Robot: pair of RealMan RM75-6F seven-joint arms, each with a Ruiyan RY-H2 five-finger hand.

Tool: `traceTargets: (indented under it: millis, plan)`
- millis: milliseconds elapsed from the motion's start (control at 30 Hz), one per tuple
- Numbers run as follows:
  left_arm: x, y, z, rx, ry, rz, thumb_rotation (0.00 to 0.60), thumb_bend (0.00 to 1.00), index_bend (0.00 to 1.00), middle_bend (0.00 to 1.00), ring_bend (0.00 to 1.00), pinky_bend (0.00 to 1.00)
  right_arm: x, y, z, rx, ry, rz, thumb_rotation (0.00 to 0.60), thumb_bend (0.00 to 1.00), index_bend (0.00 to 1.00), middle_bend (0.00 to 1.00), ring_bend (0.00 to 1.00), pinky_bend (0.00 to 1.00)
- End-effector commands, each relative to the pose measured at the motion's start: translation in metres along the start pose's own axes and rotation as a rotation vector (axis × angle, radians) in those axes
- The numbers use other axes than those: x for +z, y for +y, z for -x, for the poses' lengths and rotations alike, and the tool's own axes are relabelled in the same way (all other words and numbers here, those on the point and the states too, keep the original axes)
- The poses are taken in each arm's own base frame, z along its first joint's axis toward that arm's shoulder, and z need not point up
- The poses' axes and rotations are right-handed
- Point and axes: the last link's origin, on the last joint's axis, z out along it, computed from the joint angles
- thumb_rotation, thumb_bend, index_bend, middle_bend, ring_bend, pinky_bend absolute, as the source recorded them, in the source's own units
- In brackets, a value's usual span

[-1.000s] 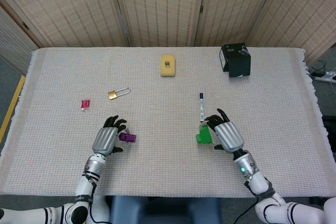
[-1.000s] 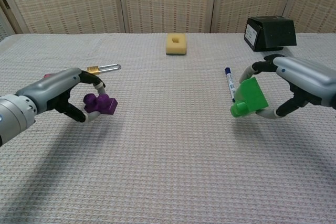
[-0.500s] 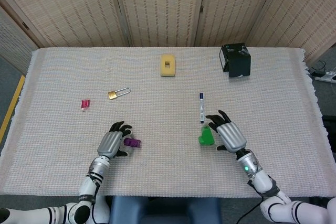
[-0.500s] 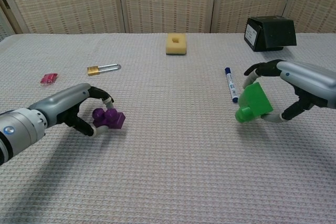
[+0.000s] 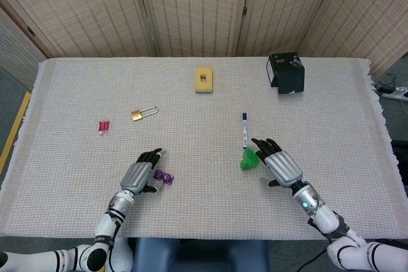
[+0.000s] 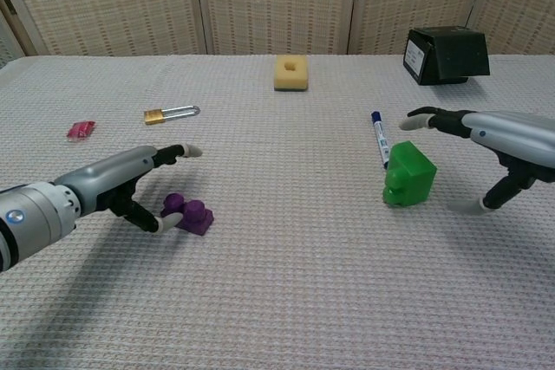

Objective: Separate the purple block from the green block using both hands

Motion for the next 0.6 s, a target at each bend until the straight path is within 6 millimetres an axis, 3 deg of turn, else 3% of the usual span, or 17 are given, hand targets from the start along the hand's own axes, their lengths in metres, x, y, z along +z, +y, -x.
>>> traceTargets:
  millis: [33,167,333,467,600]
  plan:
    - [-0.002,0.004,-0.006,-0.004,0.015,0.019,0.6,0.43,0.01,0.04,0.0,0.0,-0.004,-0.003,-0.012,0.007,0.037,-0.02,0.6,0.3,0.0,0.0,0.0,0.0]
    - [-0.007,0.008,-0.024,0.058,0.079,0.069,0.6,0.43,0.02,0.03,0.0,0.0,-0.015,-0.006,-0.039,-0.003,0.131,-0.05,0.6,0.3,0.0,0.0,0.0,0.0]
    - [-0.031,-0.003,-0.055,0.137,0.131,0.09,0.6,0.44,0.05,0.02,0.0,0.0,-0.058,0.007,-0.064,-0.165,0.153,0.058,0.6,0.3,0.0,0.0,0.0,0.0]
    - [-0.066,-0.036,-0.079,0.286,0.231,0.066,0.6,0.44,0.06,0.01,0.0,0.0,-0.096,0.012,-0.062,-0.261,0.194,0.228,0.6,0.3,0.0,0.0,0.0,0.0]
    - [-0.104,-0.078,-0.089,0.381,0.289,-0.017,0.6,0.44,0.08,0.01,0.0,0.0,-0.117,0.011,-0.05,-0.301,0.26,0.29,0.6,0.3,0.0,0.0,0.0,0.0]
